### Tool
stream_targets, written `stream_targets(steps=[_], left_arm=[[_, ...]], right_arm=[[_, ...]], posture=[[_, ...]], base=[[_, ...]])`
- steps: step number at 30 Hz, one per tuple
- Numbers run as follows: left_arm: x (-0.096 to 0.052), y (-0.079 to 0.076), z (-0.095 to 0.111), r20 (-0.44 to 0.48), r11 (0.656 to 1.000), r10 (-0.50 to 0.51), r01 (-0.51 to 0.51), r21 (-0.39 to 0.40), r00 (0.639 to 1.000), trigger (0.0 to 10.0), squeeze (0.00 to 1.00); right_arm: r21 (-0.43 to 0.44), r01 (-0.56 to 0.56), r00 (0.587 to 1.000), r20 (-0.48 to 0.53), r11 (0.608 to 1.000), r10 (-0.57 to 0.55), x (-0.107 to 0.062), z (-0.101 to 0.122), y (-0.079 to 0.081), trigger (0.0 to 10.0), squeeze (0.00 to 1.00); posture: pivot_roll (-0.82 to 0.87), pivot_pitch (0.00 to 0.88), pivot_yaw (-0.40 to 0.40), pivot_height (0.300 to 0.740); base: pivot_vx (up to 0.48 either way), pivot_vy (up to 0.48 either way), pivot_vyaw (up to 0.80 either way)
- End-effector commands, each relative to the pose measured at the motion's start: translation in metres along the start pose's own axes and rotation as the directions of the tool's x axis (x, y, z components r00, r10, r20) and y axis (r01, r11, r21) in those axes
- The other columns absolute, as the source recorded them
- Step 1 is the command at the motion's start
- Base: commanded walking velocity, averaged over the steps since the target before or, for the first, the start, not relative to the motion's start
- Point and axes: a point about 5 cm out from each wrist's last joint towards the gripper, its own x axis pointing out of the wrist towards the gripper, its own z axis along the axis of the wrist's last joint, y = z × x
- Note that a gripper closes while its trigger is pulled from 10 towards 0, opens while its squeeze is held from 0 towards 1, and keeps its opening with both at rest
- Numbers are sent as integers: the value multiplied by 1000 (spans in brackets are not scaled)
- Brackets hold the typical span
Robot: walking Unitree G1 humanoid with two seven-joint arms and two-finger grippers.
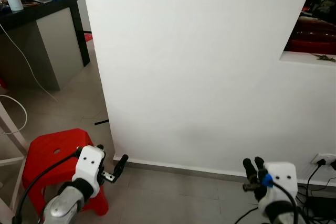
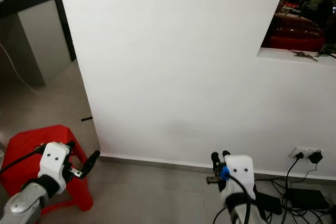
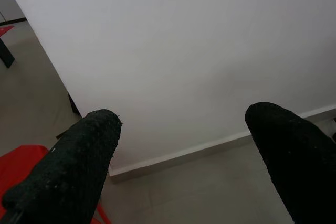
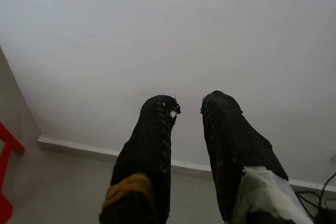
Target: Building children table
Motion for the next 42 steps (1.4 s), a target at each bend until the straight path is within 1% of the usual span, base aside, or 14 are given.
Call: stream_targets(steps=[1, 4, 8, 12, 17, 22, 27, 33, 42], left_arm=[[-3, -1, 0, -9, 1000, -3, 3, 2, 1000, 10000, 0], [-5, -3, 2, -8, 1000, -5, 5, -5, 1000, 10000, 0], [-7, -6, 3, -10, 1000, -8, 8, -10, 1000, 10000, 0], [-6, -6, 3, -15, 1000, -6, 6, -11, 1000, 10000, 0], [-4, -4, 3, -15, 1000, -2, 2, -9, 1000, 10000, 0], [-2, -2, 5, -11, 1000, 12, -12, -5, 1000, 10000, 0], [-1, -2, 5, -8, 1000, 15, -15, -7, 1000, 10000, 0], [2, -4, 7, 1, 1000, 15, -15, -12, 1000, 10000, 0], [1, -4, 8, 9, 1000, 20, -20, -9, 1000, 10000, 0]], right_arm=[[-7, -8, 1000, 15, 1000, 8, -3, 3, 4, 10000, 0], [-23, -20, 1000, 12, 1000, 20, -4, 4, 7, 10000, 0], [-31, -22, 999, 23, 999, 23, -2, 8, 7, 10000, 0], [-71, -25, 999, 42, 997, 28, 4, 11, 6, 10000, 0], [-74, -13, 998, 56, 997, 17, 9, 15, 3, 10000, 0], [-87, -13, 997, 74, 996, 19, 13, 19, 1, 10000, 0], [-91, -13, 997, 77, 996, 20, 14, 20, 1, 10000, 0], [-106, -12, 996, 89, 994, 22, 19, 24, -2, 10000, 0], [-125, -20, 995, 98, 992, 32, 22, 27, -2, 10000, 0]], posture=[[39, 0, -68, 740], [39, 0, -68, 740], [43, 0, -73, 725], [46, 0, -77, 705], [45, 0, -78, 690], [44, 0, -86, 665], [42, 0, -87, 655], [37, 0, -91, 625], [42, 0, -97, 590]], base=[[0, 0, 0], [0, 0, 0], [0, 0, 0], [0, 0, 0], [0, 0, 0], [0, 0, 0], [0, 0, 0], [0, 0, 0], [0, 0, 0]])
